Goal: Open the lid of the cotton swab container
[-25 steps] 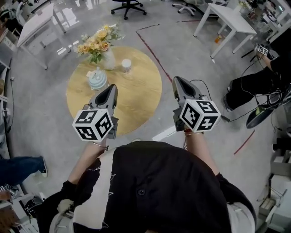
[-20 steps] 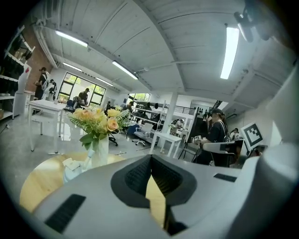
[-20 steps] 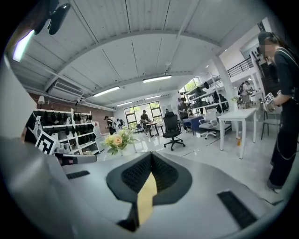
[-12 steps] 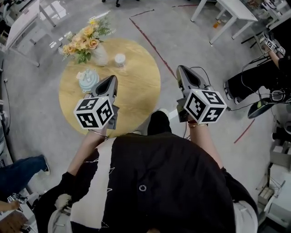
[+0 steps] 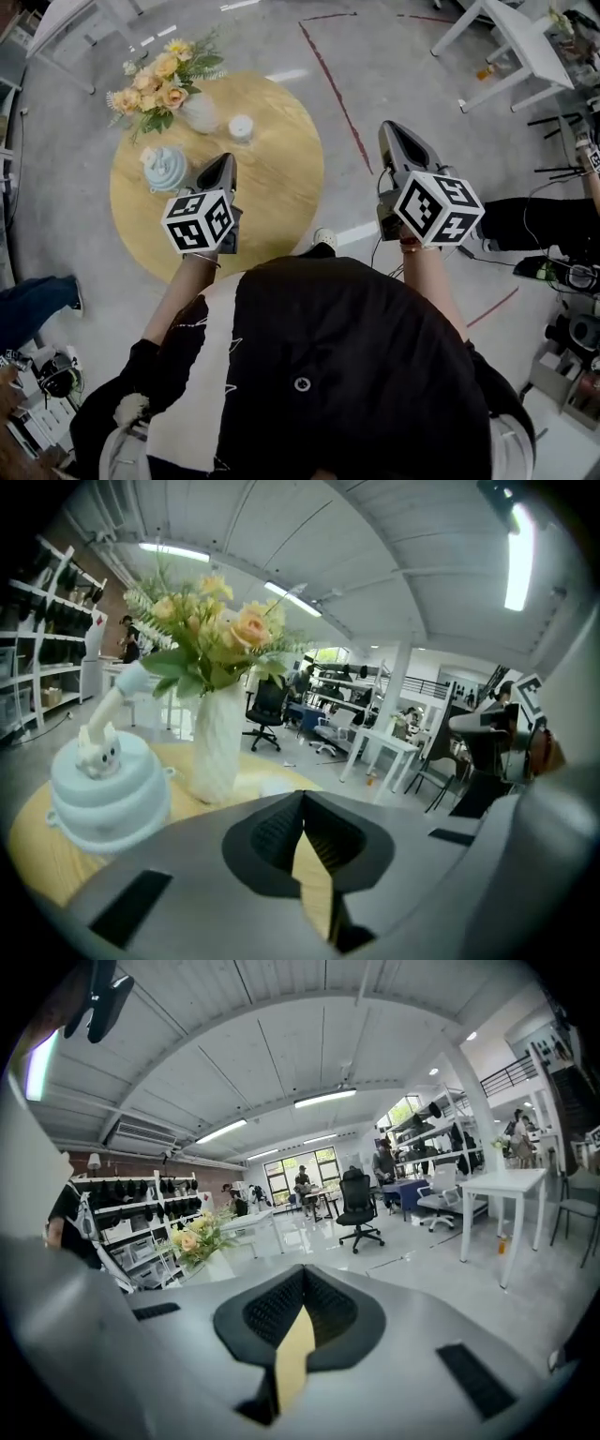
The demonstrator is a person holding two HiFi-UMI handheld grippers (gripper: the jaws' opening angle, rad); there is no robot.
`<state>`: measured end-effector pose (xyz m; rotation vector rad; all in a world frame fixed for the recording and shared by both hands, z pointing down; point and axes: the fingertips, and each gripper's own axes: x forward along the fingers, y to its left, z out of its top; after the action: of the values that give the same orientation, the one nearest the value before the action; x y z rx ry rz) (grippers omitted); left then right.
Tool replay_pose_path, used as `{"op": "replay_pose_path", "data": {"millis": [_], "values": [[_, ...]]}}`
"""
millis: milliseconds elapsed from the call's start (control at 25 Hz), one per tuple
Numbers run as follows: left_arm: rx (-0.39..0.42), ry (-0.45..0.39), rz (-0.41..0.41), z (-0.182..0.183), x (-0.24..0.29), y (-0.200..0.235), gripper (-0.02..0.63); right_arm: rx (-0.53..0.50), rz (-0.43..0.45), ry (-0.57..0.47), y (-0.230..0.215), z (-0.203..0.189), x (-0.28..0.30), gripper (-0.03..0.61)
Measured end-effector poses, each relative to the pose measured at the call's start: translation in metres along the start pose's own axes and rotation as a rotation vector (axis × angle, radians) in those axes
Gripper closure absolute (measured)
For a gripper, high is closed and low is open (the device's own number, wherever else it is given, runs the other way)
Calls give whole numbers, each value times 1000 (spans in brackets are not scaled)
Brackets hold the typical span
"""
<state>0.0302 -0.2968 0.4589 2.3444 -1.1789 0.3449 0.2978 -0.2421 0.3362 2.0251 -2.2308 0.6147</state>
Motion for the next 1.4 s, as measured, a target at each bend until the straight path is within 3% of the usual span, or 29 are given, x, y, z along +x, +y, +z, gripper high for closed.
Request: {"op": "replay_pose_path", "data": {"millis": [200, 680, 840, 1000, 1400], "values": [[-83, 25, 73, -23, 21, 12, 547, -19, 52, 40, -31, 2, 23, 574], [-91, 96, 250, -49, 54, 36, 321, -56, 155, 74, -78, 15, 57, 574], [-18, 122, 294, -55, 63, 43, 319, -77, 168, 71, -93, 24, 63, 574], [48, 139, 269, -56, 75, 39, 321, -84, 166, 81, -109, 24, 65, 574], [102, 189, 263, -54, 98, 53, 300, -80, 154, 106, -133, 15, 67, 574]]}}
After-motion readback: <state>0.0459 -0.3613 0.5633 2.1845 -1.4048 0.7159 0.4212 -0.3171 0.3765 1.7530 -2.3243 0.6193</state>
